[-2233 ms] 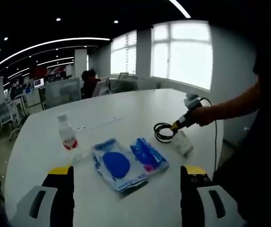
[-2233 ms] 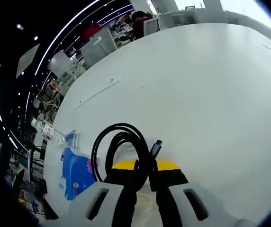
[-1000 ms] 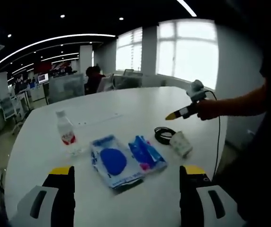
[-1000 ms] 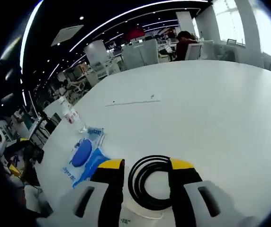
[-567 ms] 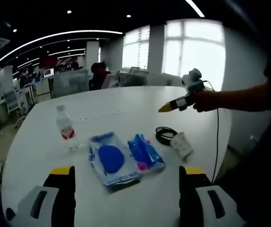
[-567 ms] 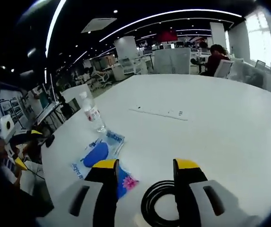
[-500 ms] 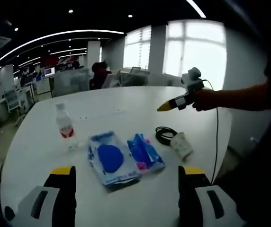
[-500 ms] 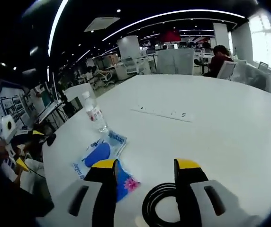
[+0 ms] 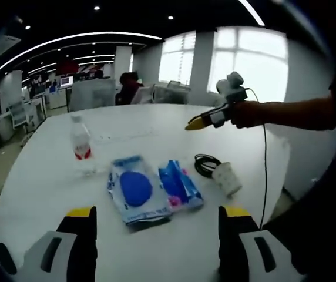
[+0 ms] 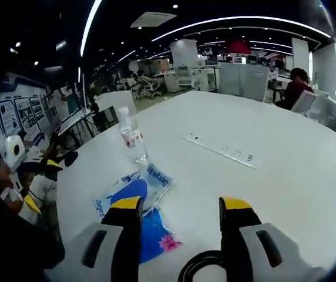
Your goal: Arrange the tabletop items into an orderly group along one side of the table until the central work area is clear of visible clutter.
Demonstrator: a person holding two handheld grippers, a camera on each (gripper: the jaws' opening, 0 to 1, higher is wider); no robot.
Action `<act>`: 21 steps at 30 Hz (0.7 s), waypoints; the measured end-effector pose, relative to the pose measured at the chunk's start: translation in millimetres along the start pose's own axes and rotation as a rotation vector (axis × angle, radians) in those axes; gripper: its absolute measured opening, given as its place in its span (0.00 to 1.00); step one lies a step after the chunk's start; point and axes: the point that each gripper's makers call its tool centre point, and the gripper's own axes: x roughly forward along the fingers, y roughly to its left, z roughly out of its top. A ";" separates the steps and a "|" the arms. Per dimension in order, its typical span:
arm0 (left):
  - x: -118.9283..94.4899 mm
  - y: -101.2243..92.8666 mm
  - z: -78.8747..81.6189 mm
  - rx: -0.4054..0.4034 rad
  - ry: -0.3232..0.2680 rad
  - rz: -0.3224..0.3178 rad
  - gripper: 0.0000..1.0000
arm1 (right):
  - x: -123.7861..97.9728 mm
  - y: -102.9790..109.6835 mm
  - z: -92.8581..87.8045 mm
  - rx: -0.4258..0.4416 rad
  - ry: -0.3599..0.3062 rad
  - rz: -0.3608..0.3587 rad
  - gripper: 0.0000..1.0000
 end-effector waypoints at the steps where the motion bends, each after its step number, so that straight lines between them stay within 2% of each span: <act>1: 1.4 -0.3 -2.6 0.000 0.007 0.000 0.82 | 0.8 5.3 -0.8 -0.009 0.005 0.011 0.49; 3: 3.3 -1.2 -6.5 -0.021 0.017 -0.003 0.82 | 7.1 7.4 0.7 -0.031 0.009 0.028 0.51; 4: 5.0 -3.7 -9.5 -0.058 0.021 -0.012 0.82 | 12.1 6.7 1.8 -0.047 0.016 0.034 0.52; 6: 9.5 -9.8 -12.5 -0.182 0.005 -0.037 0.82 | 19.6 7.8 2.9 -0.076 0.024 0.051 0.53; 8: 11.9 -15.4 -14.6 -0.247 0.003 -0.034 0.79 | 25.0 14.6 1.3 -0.076 0.045 0.066 0.53; 12: 17.4 -24.5 -20.5 -0.256 0.029 -0.039 0.76 | 33.5 25.4 5.9 -0.053 0.042 0.116 0.53; 15: 21.2 -28.1 -22.3 -0.278 0.031 -0.044 0.76 | 44.1 24.9 14.4 -0.036 0.036 0.136 0.54; 21: 30.1 -38.8 -23.0 -0.354 0.039 -0.064 0.70 | 60.6 28.1 22.9 -0.084 0.059 0.166 0.52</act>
